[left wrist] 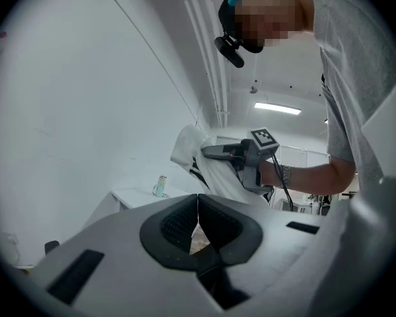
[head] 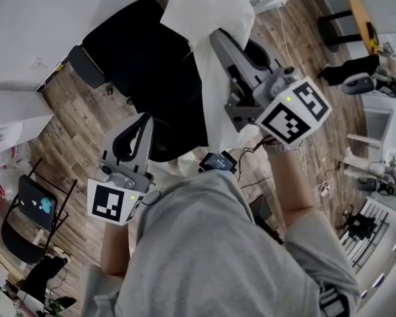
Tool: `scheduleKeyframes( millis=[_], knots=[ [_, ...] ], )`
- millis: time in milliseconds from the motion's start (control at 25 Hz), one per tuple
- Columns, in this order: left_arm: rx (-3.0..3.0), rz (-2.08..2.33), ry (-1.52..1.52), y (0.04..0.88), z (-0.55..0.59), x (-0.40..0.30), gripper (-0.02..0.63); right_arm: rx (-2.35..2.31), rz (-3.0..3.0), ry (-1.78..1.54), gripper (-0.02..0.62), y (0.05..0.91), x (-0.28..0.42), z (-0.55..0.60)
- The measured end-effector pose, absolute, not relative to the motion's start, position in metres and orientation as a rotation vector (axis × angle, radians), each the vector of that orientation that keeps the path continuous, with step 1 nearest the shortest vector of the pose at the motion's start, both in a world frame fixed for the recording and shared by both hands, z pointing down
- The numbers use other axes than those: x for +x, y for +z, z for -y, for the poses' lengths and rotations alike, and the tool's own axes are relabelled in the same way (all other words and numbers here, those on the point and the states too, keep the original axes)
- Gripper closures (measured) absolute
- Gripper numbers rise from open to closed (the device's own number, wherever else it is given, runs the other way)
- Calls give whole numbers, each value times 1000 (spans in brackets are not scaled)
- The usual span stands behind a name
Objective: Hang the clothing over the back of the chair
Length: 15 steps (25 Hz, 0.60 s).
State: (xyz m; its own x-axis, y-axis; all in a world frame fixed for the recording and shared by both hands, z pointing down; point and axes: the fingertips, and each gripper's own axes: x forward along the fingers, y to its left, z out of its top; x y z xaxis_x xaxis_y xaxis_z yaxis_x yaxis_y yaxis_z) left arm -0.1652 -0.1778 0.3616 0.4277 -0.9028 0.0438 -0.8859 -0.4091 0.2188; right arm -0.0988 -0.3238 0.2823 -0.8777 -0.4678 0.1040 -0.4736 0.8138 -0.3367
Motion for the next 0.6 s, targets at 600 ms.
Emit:
scheduleKeyframes(
  millis=[600],
  knots=[
    [2435, 1527, -65, 387, 195, -180, 571, 702, 2762, 583, 540, 375, -133, 346]
  ],
)
